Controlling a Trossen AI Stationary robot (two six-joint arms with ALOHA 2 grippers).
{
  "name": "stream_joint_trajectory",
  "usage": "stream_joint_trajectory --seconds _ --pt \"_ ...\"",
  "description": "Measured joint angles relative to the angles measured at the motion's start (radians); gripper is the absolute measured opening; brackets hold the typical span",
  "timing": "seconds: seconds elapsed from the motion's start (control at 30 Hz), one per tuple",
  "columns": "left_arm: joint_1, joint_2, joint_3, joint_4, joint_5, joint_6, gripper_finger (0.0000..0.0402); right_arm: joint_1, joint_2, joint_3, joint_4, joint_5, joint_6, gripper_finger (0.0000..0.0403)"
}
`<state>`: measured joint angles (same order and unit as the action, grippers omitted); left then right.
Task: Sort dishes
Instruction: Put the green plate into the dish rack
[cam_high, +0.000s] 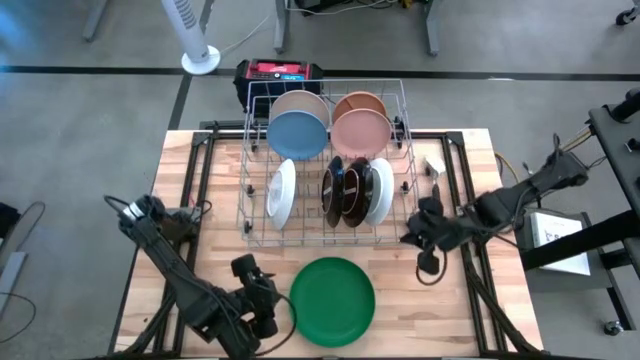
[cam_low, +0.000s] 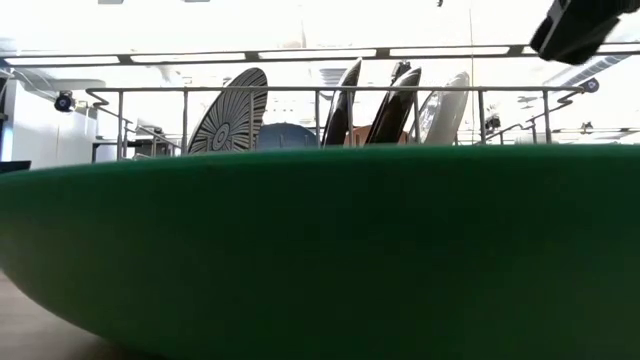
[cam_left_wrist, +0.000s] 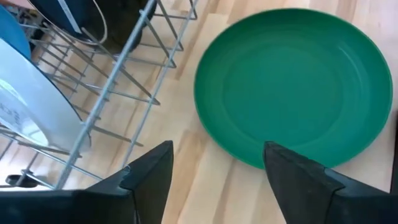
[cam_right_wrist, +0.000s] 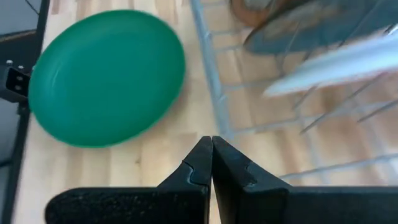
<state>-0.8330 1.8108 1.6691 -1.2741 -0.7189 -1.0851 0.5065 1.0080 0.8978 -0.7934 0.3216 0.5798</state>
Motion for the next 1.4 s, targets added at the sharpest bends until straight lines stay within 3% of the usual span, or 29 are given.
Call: stream_joint_trajectory --seconds 0.27,0.6,0.97,1.17,1.4 --pt "-0.027 0.066 0.0 0.002 0.0 -0.036 0.0224 0.105 0.035 -0.088 0.086 0.022 0.214 0.0" --pt "-0.042 0.191 0.0 0.002 -0.001 -0.073 0.0223 0.2 0.226 -0.091 0.109 0.022 0.364 0.0" --pt "-0.045 0.252 0.0 0.002 0.003 -0.107 0.0223 0.224 0.395 -0.082 0.273 0.102 0.424 0.0" --pt "-0.045 0.257 0.0 0.002 0.004 -0.114 0.0223 0.257 0.389 -0.057 0.255 0.035 0.48 0.0" --pt "-0.046 0.257 0.0 0.007 0.004 -0.13 0.0223 0.318 0.334 -0.053 0.248 0.036 0.529 0.0"
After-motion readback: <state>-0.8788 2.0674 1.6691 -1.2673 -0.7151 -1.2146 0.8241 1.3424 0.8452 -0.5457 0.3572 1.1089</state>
